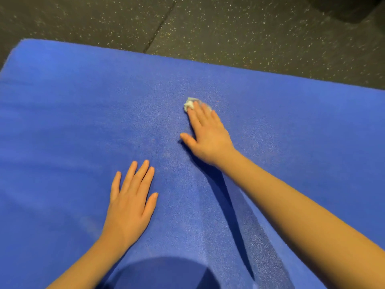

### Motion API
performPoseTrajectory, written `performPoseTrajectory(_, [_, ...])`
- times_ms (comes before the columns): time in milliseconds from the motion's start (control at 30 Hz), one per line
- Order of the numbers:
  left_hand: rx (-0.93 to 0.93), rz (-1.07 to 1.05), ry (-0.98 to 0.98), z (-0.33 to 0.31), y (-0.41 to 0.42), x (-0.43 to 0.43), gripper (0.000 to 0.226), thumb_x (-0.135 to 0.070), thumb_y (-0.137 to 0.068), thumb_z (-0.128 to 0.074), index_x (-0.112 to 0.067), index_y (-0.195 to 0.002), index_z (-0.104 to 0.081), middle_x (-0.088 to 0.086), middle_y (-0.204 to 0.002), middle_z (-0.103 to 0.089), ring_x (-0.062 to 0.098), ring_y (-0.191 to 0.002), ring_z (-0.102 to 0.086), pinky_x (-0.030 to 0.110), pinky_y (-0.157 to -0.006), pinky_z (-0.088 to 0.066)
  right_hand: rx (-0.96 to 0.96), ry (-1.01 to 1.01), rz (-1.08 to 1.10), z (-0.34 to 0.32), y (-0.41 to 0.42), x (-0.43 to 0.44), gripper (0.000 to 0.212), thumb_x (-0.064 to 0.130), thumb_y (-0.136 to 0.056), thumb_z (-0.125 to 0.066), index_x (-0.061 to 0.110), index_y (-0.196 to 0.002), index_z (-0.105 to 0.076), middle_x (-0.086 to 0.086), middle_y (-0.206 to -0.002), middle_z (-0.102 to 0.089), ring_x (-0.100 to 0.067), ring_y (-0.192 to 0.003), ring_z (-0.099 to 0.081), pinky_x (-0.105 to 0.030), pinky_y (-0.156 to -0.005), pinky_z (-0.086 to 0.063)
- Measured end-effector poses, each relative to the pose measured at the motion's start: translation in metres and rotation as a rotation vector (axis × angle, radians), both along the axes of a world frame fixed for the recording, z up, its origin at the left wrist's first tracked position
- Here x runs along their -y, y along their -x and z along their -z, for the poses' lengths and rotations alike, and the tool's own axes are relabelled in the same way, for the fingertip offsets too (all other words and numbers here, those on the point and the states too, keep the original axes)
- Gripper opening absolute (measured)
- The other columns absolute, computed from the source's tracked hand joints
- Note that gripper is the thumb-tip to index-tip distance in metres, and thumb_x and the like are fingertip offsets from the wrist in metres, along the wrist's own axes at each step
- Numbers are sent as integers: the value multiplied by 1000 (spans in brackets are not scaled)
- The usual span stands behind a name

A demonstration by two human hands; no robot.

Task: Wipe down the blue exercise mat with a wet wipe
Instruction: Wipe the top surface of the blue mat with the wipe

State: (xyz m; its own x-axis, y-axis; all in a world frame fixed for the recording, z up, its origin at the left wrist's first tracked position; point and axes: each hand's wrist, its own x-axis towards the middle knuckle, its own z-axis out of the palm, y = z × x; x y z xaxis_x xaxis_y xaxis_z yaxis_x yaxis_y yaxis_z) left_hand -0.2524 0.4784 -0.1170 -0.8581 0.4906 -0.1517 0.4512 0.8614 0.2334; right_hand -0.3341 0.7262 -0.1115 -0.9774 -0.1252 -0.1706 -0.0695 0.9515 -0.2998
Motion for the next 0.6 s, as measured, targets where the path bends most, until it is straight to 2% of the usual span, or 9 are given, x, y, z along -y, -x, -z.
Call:
performPoseTrajectory(67, [-1,-6,8,0,1,0,57,-40,-96,-30,-10,-142,-43,4,-153,-34,24,-144,-21,44,-116,-5,20,64,-148,1,-21,16,83,60,-86,-19,10,-153,-16,-8,-161,-12,-26,-148,-7,-34,-117,4])
performPoseTrajectory(133, [-6,-5,17,0,2,-2,57,-38,-95,-31,-10,-143,-42,4,-154,-33,24,-145,-20,45,-117,-5,21,12,-288,-1,-28,5,82,59,-86,-16,12,-153,-16,-7,-161,-12,-23,-148,-8,-33,-117,2])
performPoseTrajectory(233, [-5,2,24,0,1,-1,57,-38,-96,-31,-9,-144,-40,4,-154,-33,24,-145,-18,45,-117,-5,-27,-42,-151,-1,-22,-16,66,47,-98,-30,15,-154,-14,-2,-162,-9,-20,-148,-8,-33,-117,0])
performPoseTrajectory(333, [-8,5,32,-1,1,0,57,-38,-96,-30,-9,-144,-40,5,-154,-33,25,-144,-19,46,-116,-6,-29,38,69,1,-32,0,69,43,-98,-38,12,-153,-12,-4,-162,-6,-21,-149,-3,-31,-117,6])
performPoseTrajectory(367, [-4,6,38,-1,1,0,57,-39,-96,-29,-9,-144,-40,5,-154,-33,25,-144,-19,47,-116,-8,-35,78,74,1,-42,13,71,46,-95,-36,10,-153,-15,-6,-161,-8,-22,-149,-4,-32,-119,5])
performPoseTrajectory(433, [9,3,47,-3,-1,0,59,-40,-96,-28,-9,-145,-39,5,-155,-32,24,-145,-19,49,-115,-11,-24,145,-48,2,-65,33,76,50,-90,-32,7,-151,-22,-10,-160,-16,-25,-148,-11,-36,-121,-2])
performPoseTrajectory(533, [49,-26,41,-8,-13,4,62,-44,-96,-24,-10,-146,-37,3,-156,-28,21,-145,-15,50,-116,-11,14,80,-250,-1,-87,23,76,52,-90,-25,7,-151,-24,-11,-159,-19,-27,-147,-17,-39,-119,-9])
performPoseTrajectory(600, [77,-42,31,-10,-29,11,66,-49,-95,-21,-11,-147,-36,1,-157,-25,19,-146,-12,48,-117,-7,-4,42,-176,3,-86,6,71,49,-91,-25,12,-152,-24,-5,-159,-19,-24,-146,-18,-40,-119,-11])
